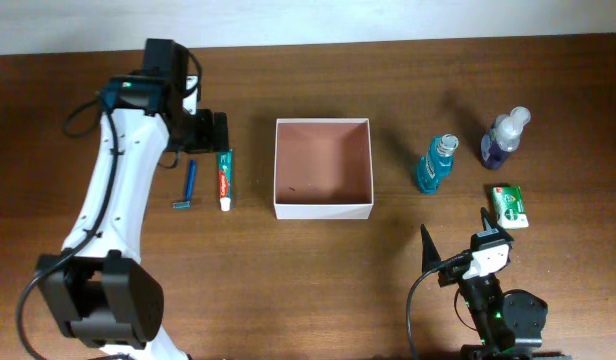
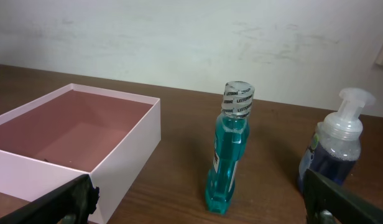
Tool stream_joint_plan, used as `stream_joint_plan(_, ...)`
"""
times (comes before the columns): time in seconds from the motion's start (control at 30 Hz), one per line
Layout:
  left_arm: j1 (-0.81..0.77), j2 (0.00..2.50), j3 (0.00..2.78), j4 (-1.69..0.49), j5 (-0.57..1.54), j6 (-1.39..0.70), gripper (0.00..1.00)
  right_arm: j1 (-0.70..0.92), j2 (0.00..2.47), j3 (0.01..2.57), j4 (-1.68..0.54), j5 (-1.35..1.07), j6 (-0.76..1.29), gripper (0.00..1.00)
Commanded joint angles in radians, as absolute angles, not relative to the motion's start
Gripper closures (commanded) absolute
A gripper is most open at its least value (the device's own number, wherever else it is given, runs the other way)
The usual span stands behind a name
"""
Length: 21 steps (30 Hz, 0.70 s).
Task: Pack container
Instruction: 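Move the left gripper over the Colgate toothpaste tube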
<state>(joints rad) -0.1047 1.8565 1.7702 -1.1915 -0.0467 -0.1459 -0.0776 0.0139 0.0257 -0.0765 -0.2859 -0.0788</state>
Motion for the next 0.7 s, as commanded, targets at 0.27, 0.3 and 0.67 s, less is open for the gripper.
stream_joint_plan(0.27, -0.126, 1.918, 1.785, -1.179, -0.109, -0.244, 0.01, -0.074, 0.006, 0.016, -0.075, -0.277, -0.075, 0.02)
stream_joint_plan(0.3, -0.126, 1.929, 1.785, -1.179, -0.109, -0.282, 0.01, -0.074, 0.006, 0.016, -0.075, -0.277, -0.075, 0.02)
stream_joint_plan(0.67, -0.127, 1.993, 1.784, -1.153, 0.023, -0.312, 0.01, -0.074, 0.006, 0.016, -0.075, -0.277, -0.075, 0.02)
